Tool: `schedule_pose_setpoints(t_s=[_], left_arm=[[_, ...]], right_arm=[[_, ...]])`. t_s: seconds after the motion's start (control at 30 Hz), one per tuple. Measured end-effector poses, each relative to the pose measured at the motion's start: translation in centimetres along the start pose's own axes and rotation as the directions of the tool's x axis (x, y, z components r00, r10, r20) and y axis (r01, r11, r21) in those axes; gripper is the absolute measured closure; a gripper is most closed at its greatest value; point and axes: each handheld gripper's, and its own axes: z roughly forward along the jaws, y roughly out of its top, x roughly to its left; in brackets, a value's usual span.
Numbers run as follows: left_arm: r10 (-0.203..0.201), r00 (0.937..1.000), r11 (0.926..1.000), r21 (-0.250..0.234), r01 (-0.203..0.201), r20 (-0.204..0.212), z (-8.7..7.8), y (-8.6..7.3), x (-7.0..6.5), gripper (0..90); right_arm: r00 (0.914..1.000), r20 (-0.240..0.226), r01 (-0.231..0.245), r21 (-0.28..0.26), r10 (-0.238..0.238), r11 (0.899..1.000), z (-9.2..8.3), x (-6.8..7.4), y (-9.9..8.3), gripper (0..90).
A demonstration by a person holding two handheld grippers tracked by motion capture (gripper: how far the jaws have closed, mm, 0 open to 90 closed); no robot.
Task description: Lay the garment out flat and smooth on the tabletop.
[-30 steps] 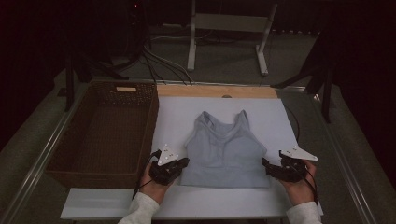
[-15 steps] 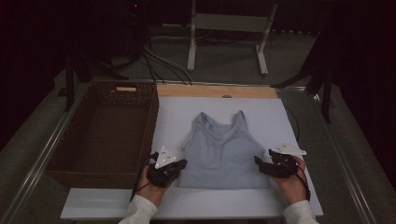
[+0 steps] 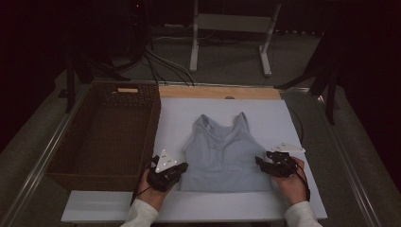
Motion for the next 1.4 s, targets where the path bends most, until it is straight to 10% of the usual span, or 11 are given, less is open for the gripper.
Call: schedule_pose_setpoints(t_s=[0.2, 0.47, 1.4], left_arm=[[0.006, 1.0000, 1.0000, 0.000, -0.006, -0.005, -0.3, -0.1, -0.1, 88.0], [0.013, 0.9999, 0.9999, 0.001, -0.013, -0.010, -0.6, -0.3, -0.3, 88.0], [0.001, 1.0000, 0.9999, 0.015, -0.001, 0.008, 0.2, -0.6, -0.7, 87.3]], right_arm=[[0.9998, -0.020, -0.006, 0.031, 0.007, 0.999, 0.8, 0.3, 0.3, 52.1], [0.9976, -0.067, 0.022, 0.043, -0.019, 0.999, 0.5, 1.2, 0.5, 83.7], [0.9940, -0.088, 0.066, 0.008, -0.065, 0.998, -3.2, 2.0, -0.5, 85.7]])
